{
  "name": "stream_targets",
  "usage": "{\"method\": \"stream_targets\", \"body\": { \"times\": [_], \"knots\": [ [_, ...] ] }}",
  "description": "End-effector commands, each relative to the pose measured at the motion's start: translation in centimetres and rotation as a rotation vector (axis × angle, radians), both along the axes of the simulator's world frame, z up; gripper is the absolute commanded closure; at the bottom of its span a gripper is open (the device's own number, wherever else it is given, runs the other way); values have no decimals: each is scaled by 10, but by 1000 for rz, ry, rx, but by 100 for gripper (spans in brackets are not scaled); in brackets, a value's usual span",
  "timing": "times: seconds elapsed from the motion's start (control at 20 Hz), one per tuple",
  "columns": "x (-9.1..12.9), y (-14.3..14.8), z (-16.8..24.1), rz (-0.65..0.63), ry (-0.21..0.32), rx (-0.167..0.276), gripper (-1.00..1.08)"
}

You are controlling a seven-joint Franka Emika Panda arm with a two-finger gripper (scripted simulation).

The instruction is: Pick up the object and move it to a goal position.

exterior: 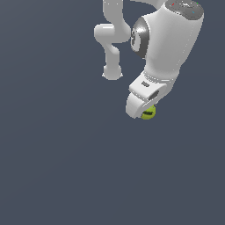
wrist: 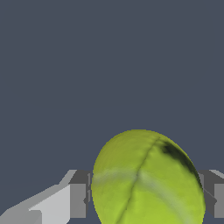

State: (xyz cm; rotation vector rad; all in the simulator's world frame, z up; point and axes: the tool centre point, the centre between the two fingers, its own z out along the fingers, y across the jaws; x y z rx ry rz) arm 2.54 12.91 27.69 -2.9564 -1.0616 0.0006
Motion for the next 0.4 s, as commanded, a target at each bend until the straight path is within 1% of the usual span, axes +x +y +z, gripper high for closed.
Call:
{"method": "stream_targets", "body": {
  "times": [0.0, 0.35],
  "knots": [
    [3, 5, 8, -1, -1, 0, 108],
    [7, 9, 14, -1, -1, 0, 108]
  ]
}}
